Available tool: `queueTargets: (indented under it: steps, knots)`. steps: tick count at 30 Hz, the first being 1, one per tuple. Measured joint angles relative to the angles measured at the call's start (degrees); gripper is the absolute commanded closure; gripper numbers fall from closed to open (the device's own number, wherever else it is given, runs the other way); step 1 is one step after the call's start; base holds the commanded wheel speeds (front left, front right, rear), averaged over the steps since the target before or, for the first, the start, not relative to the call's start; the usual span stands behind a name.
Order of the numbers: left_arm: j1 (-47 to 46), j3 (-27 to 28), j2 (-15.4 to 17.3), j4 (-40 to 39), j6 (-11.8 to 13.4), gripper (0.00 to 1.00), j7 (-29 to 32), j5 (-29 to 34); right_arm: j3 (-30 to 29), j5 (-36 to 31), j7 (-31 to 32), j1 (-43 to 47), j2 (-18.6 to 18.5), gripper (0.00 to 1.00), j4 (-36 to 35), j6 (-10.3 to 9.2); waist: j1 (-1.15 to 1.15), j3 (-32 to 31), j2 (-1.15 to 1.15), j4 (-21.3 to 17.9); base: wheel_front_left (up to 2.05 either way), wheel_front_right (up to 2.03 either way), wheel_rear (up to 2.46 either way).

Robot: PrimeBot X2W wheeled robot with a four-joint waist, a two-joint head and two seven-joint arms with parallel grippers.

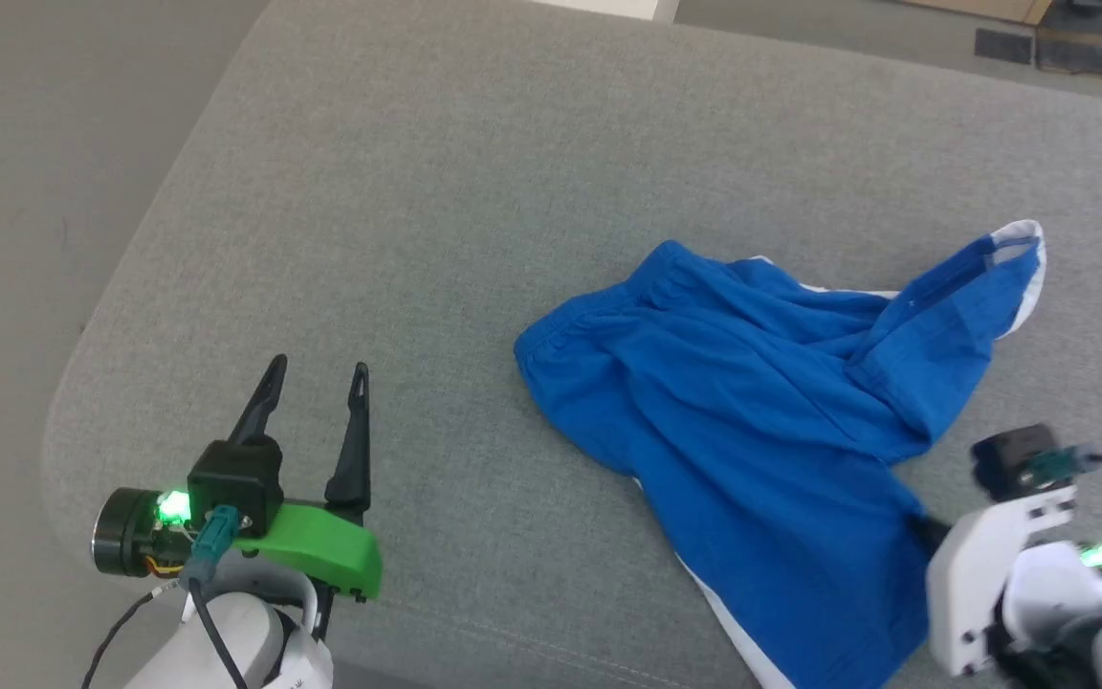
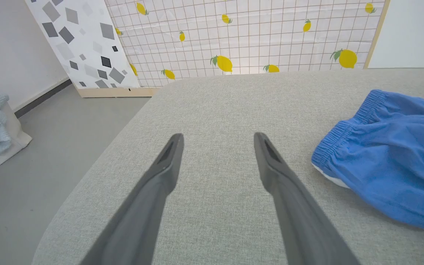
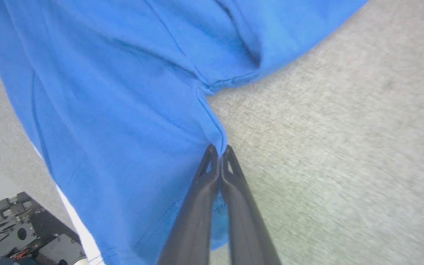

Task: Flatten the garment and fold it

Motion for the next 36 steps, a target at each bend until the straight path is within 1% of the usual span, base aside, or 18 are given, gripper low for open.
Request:
queueTargets:
  steps: [4,7,10,14,18,22,25,26,27,28,29,30,36]
  knots:
    - [0.03,-0.15,-0.21,0.18,-0.36,0.00,0.00,0.00,-2.68,0.74,1.36,-1.62,-2.65,1.00,-2.24,0.00,0.00,-1.02,0.00,-0.92,0.00,0.00,0.00]
    - [0.02,-0.45,-0.52,0.09,-0.81,0.00,0.00,0.02,-3.80,1.46,3.33,-3.63,-6.49,1.00,-2.99,0.00,0.00,-1.38,0.00,-1.54,0.00,0.00,0.00]
    - [-0.05,-0.64,-0.71,-0.16,-0.88,0.00,-0.01,0.10,-5.20,2.99,5.09,-6.43,-10.32,1.00,-2.29,0.00,0.00,-0.89,0.00,-1.71,0.00,0.00,0.00]
    - [-0.35,-0.97,-1.18,-0.44,-1.37,0.00,-0.01,0.42,-4.90,5.17,7.53,-10.99,-15.18,1.00,1.29,0.00,0.00,0.75,0.00,-1.50,0.00,0.00,0.00]
    - [-1.22,-1.27,-1.81,-0.46,-2.14,0.00,-0.01,0.52,-3.16,6.50,8.09,-16.19,-18.76,1.00,6.27,0.00,0.00,2.90,0.00,-0.93,0.00,0.00,0.00]
    - [-2.77,-1.35,-2.93,-0.30,-2.87,0.00,-0.01,0.79,-1.13,6.14,5.38,-21.59,-21.61,1.00,12.07,0.00,0.00,5.05,0.00,-0.01,0.00,0.00,0.00]
    - [-3.48,-1.22,-3.66,0.07,-3.31,0.00,-0.01,0.98,0.29,5.48,2.23,-24.54,-22.29,1.00,16.80,0.00,0.00,6.23,0.00,0.77,0.00,0.00,0.00]
    - [-3.63,-1.15,-3.86,0.20,-3.32,0.00,-0.01,1.00,1.13,5.25,1.05,-25.16,-22.31,0.65,18.30,0.00,0.00,6.49,0.00,1.03,0.00,0.00,0.00]
    - [-3.74,-1.09,-4.02,0.32,-3.34,0.00,-0.01,1.00,1.60,5.03,-0.21,-25.57,-22.27,0.00,19.31,0.00,0.00,6.66,0.00,1.21,0.00,0.00,0.00]
    - [-3.86,-1.01,-4.24,0.47,-3.39,0.00,-0.01,1.02,1.80,4.90,-1.85,-26.08,-21.95,0.00,20.56,0.00,0.00,6.73,0.00,1.35,0.00,0.00,0.00]
    - [-3.92,-0.64,-4.59,0.93,-3.81,0.00,-0.01,1.10,2.90,5.11,-5.77,-27.14,-20.94,0.00,23.02,0.00,0.00,6.36,0.00,1.24,0.00,0.00,0.00]
    - [-3.92,-0.36,-4.57,1.13,-3.85,0.00,-0.01,1.11,3.41,5.36,-7.32,-27.45,-20.51,0.00,23.70,-0.01,0.01,6.05,0.00,1.07,0.00,0.00,0.00]
    - [-3.75,0.56,-4.44,1.57,-3.88,0.00,-0.01,0.99,3.52,8.02,-13.89,-27.65,-18.86,0.00,24.64,0.00,0.00,3.48,0.00,-0.76,0.00,0.00,0.00]
